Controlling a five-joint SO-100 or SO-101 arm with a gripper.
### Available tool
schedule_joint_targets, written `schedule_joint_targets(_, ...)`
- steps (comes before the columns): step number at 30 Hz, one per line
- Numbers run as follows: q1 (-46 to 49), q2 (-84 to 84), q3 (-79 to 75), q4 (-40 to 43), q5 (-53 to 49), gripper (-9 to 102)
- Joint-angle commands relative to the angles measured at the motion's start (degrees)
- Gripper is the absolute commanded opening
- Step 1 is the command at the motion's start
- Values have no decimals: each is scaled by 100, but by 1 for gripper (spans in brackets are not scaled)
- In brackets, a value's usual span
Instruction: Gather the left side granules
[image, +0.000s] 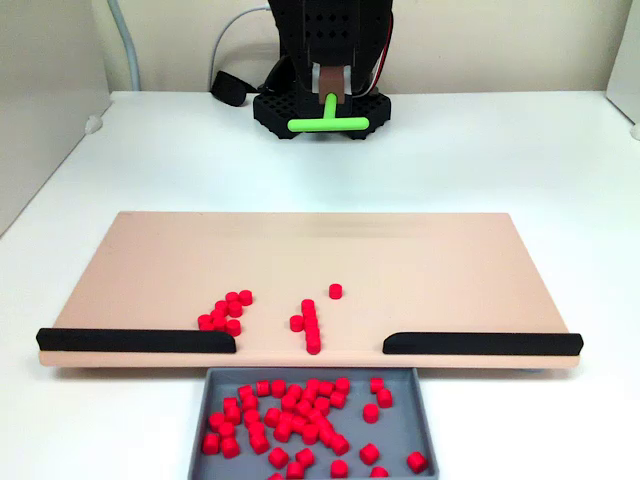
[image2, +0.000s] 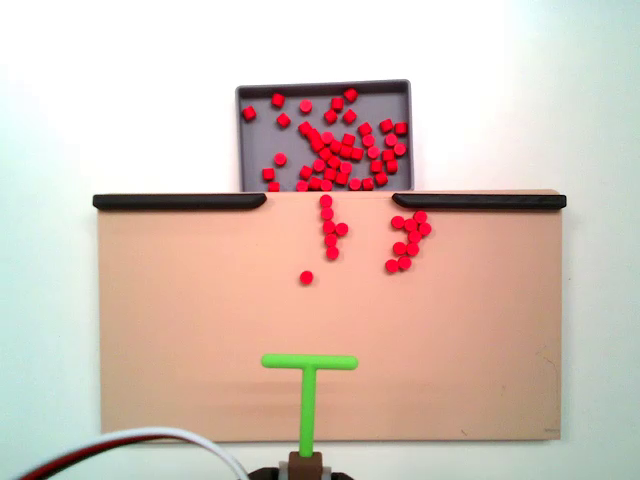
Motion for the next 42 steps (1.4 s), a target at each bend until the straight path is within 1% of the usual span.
schedule_joint_targets(1,44,220,-123,0,26,0)
schedule_joint_targets(10,79,220,-123,0,97,0)
schedule_joint_targets(14,264,255,-35,0,123,0)
schedule_joint_targets(20,79,-149,-132,0,738,0)
schedule_joint_targets(30,-149,-185,-132,0,1020,0)
schedule_joint_targets(37,-606,-220,-132,0,2057,0)
schedule_joint_targets(42,-905,-369,-132,0,3067,0)
